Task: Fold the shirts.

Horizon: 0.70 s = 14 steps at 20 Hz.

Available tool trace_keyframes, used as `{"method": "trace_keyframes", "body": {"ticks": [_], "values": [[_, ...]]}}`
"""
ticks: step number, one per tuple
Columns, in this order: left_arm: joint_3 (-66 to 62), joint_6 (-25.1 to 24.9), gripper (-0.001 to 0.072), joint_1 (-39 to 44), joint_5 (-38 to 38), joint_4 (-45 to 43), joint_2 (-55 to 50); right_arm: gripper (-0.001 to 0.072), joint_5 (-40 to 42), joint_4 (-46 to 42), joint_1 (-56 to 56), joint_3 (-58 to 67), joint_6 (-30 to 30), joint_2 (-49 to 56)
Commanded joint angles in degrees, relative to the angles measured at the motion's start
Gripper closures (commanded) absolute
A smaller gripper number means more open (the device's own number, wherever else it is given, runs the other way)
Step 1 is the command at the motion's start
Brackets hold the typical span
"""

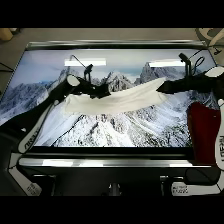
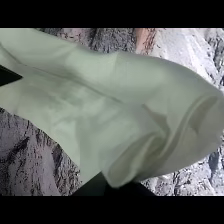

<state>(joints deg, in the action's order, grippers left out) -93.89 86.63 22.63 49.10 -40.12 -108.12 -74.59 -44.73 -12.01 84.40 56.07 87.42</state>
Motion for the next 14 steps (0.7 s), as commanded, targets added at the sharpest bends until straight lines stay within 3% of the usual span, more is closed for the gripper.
{"method": "trace_keyframes", "body": {"ticks": [1, 3, 9, 12, 14], "values": [[0.0, 0.83, 0.0681, 6.14, -6.58, 8.85, -5.38, 0.0694, -4.76, -0.94, 0.09, 0.04, 3.19, -9.16], [0.0, 0.9, 0.0681, 8.76, -7.13, 9.38, -6.64, 0.0694, -7.28, -0.92, 0.09, 0.04, 5.27, -13.35], [-0.02, -1.27, 0.0682, 18.23, -14.51, 23.26, -10.08, 0.0694, -8.41, -0.37, 0.09, 0.04, 9.03, -18.62], [0.0, -6.36, 0.0683, 14.51, -13.55, 21.29, -7.65, 0.0694, -3.37, 1.49, 1.84, 0.04, 9.11, -18.53], [0.0, -6.27, 0.0684, 8.61, -12.07, 13.07, -2.97, 0.0694, 2.14, 1.51, 6.84, 0.04, 9.14, -17.62]]}}
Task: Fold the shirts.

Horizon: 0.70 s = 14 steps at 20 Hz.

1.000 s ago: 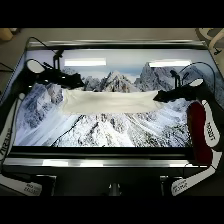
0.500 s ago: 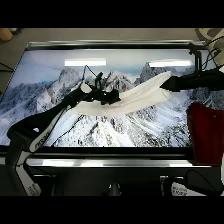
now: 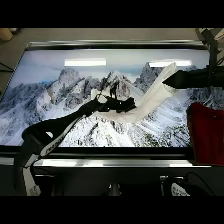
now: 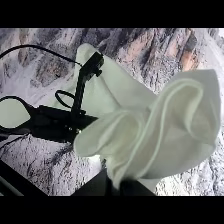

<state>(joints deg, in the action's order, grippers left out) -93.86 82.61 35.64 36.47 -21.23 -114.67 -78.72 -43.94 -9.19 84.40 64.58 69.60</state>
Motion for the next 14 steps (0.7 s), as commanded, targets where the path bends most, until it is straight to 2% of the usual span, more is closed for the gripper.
{"method": "trace_keyframes", "body": {"ticks": [1, 3, 5, 10, 11, 12, 13, 14], "values": [[-0.02, -2.03, 0.0684, -8.17, 2.27, -11.13, 6.73, 0.0694, 9.42, 0.79, 7.32, 0.04, 0.7, 1.42], [-0.02, 0.07, 0.0684, -16.15, 6.71, -21.29, 13.57, 0.0693, 16.28, 2.58, 14.67, 0.04, 0.76, 5.33], [-0.02, 0.52, 0.0683, -24.02, 11.74, -27.91, 20.48, 0.0693, 23.52, 6.71, 22.05, 0.04, -0.04, 10.88], [-0.02, 0.28, 0.0682, -37.59, 22.6, -34.25, 34.47, 0.0678, 38.58, 18.82, 35.15, 0.04, -3.61, 27.21], [-0.02, -0.04, 0.0682, -38.77, 23.78, -34.75, 36.41, 0.0491, 41.03, 20.26, 36.5, 0.04, -3.85, 30.01], [-0.02, -0.55, 0.0682, -39.56, 24.79, -34.93, 38.23, 0.0185, 42.18, 21.49, 37.31, 0.04, -3.96, 32.11], [-0.02, -1.31, 0.0682, -39.98, 25.59, -34.95, 39.54, 0.0093, 42.29, 22.1, 37.27, 0.04, -4.92, 33.14], [0.0, -1.95, 0.0682, -39.95, 26.32, -34.97, 40.54, 0.0096, 41.97, 21.84, 36.68, 0.04, -6.12, 33.11]]}}
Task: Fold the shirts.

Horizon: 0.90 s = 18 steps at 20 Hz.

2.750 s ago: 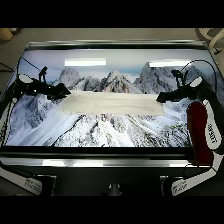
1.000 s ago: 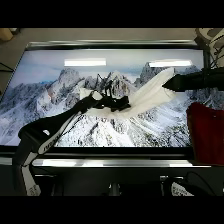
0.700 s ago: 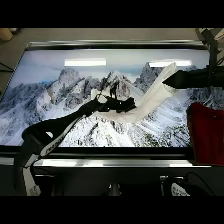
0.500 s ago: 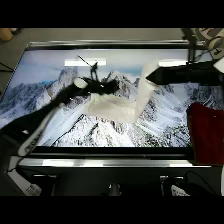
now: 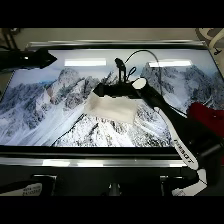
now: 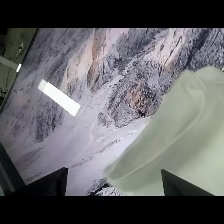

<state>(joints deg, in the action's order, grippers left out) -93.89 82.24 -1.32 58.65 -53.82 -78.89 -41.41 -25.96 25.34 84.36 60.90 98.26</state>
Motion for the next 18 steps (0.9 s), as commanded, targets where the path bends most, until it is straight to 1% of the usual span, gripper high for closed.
{"method": "trace_keyframes", "body": {"ticks": [1, 3, 4, 5, 6, 8, 9, 10, 11, 13, 15, 18], "values": [[0.02, -2.38, 0.0682, -2.91, 5.07, -2.36, 5.53, 0.0105, 3.8, 3.74, 1.05, 0.09, -3.69, 3.65], [0.02, -3.04, 0.0681, -2.51, 6.49, -2.45, 5.99, 0.0106, -0.44, 0.76, -3.02, 0.09, -5.31, 0.55], [0.04, -3.08, 0.0681, -2.49, 6.75, -3.28, 5.86, 0.0106, -3.98, -3.43, -5.7, 0.09, -5.2, -1.42], [0.04, -3.65, 0.0682, -2.49, 6.95, -4.17, 5.66, 0.0105, -9.07, -10.29, -9.03, 0.09, -4.15, -3.61], [0.07, -3.74, 0.0681, -2.51, 6.99, -5.49, 5.49, 0.0105, -15.28, -19.23, -12.28, 0.09, -1.4, -5.53], [0.07, -3.69, 0.0682, -2.51, 7.65, -7.82, 5.38, 0.0097, -32.48, -42.77, -18.82, -0.11, 7.34, -7.65], [0.07, -3.69, 0.0682, -2.49, 8.17, -8.15, 5.38, 0.0082, -38.73, -49.64, -21.14, -1.16, 9.92, -7.58], [0.07, -3.69, 0.0682, -2.36, 8.48, -8.15, 5.38, 0.0079, -41.09, -49.88, -23.23, -3.76, 9.88, -7.61], [0.07, -3.69, 0.0682, -2.1, 8.46, -8.17, 5.38, 0.0049, -39.93, -45.92, -24.61, -6.71, 9.77, -7.58], [0.07, -3.63, 0.0681, -1.2, 8.48, -8.17, 5.38, 0.0023, -31.82, -36.41, -24.74, -12.76, 8.68, -7.52], [0.07, -3.63, 0.0681, 0.24, 8.98, -8.17, 5.38, 0.0024, -23.58, -30.58, -23.08, -16.5, 8.7, -6.56], [0.07, -3.63, 0.0681, 2.45, 9.53, -8.17, 5.38, 0.0033, -18.08, -23.89, -19.93, -16.87, 7.34, -2.69]]}}
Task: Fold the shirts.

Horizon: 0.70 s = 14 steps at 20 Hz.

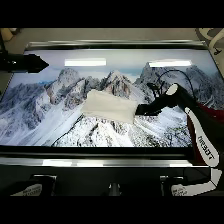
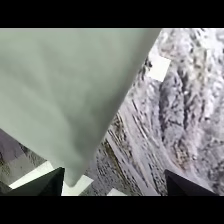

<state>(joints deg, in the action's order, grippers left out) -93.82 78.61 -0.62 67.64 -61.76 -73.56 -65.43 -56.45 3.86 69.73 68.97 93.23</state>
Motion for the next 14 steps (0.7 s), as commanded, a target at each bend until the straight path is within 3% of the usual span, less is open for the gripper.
{"method": "trace_keyframes", "body": {"ticks": [1, 3, 4, 5, 6, 7, 10, 14], "values": [[0.0, 0.0, 0.0681, 2.29, 0.55, -0.24, 0.04, 0.0041, 7.23, 9.42, 2.21, -2.25, -1.7, 3.34], [0.0, 0.04, 0.0681, 3.08, 0.52, -0.24, 0.04, 0.0047, 9.49, 13.86, 3.43, -2.25, -2.8, 4.81], [0.0, 0.07, 0.0681, 3.23, 0.5, -0.22, 0.04, 0.0118, 10.25, 15.32, 3.85, -2.25, -2.8, 5.27], [0.0, 0.57, 0.0681, 3.48, 0.48, -0.24, 0.04, 0.0225, 11.37, 15.98, 3.98, -2.23, -2.82, 5.4], [0.0, 0.9, 0.0681, 3.48, 0.46, -0.24, 0.02, 0.0529, 11.91, 16.59, 3.98, -1.99, -3.28, 5.38], [0.0, 0.9, 0.0681, 3.5, 0.46, -0.24, 0.02, 0.0687, 11.67, 17.77, 3.39, -1.11, -5.09, 5.31], [0.0, 0.9, 0.0681, 3.5, 0.44, -0.24, -0.22, 0.0694, 5.75, 17.94, -1.27, 5.81, -14.82, 3.08], [0.0, 0.87, 0.0681, 3.5, 0.22, -0.26, -0.55, 0.0694, -7.04, 7.17, -15.39, 17.7, -9.77, -2.51]]}}
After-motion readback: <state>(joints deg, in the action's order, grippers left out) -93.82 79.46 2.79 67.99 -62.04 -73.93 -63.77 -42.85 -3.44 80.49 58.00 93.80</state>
